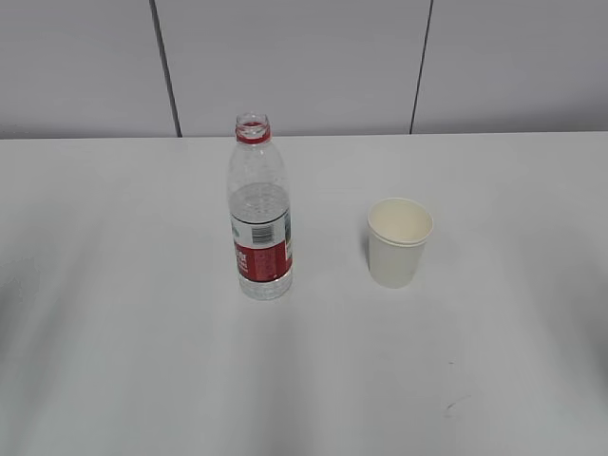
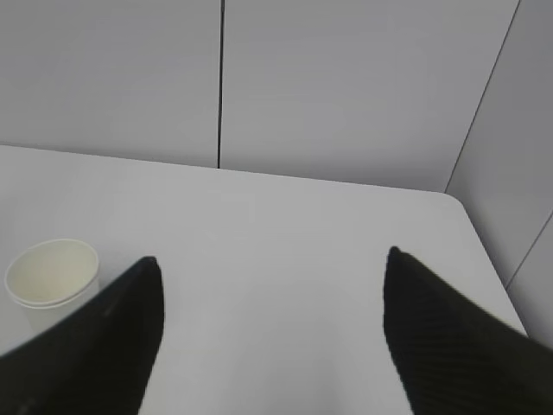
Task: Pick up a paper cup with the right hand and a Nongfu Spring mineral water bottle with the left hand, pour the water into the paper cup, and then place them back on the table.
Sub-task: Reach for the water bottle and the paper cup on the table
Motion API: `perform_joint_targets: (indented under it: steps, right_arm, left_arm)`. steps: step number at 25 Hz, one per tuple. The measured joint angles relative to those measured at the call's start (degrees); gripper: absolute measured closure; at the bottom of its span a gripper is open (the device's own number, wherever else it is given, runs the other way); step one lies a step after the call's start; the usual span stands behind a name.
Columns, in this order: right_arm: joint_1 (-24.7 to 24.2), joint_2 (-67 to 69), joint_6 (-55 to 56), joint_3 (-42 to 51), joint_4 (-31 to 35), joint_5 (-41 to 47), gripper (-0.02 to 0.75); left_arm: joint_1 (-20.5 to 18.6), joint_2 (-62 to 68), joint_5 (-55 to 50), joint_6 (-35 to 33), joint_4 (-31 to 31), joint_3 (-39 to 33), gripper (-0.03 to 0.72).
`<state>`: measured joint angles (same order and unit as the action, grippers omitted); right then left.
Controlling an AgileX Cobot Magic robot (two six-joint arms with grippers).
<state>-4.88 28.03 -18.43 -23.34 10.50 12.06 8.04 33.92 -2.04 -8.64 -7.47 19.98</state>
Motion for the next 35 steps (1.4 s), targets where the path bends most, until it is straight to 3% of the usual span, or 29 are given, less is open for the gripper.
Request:
perform_joint_targets:
  steps: [8,22,25,32,35]
  right_arm:
    - [0.0,10.9,0.0,0.0,0.3,-11.3,0.148]
    - [0.0,27.8,1.0,0.0,-0.2,-27.3,0.148]
    - [0.0,31.4,4.3,0.0,-4.0,-30.8,0.148]
    - [0.0,39.7,15.0,0.0,-20.7,-37.2,0.148]
    - [0.0,43.0,18.1,0.0,-23.6,-39.8,0.148]
  left_arm:
    - [1.8,10.3,10.2,0.0,0.0,0.0,0.249]
    - [5.1,23.7,18.1,0.0,0.0,0.9,0.249]
    - [5.9,26.6,19.8,0.0,0.0,1.0,0.249]
    - [8.3,32.7,27.1,0.0,0.0,1.1,0.249]
    - [8.4,34.8,28.3,0.0,0.4,1.1,0.249]
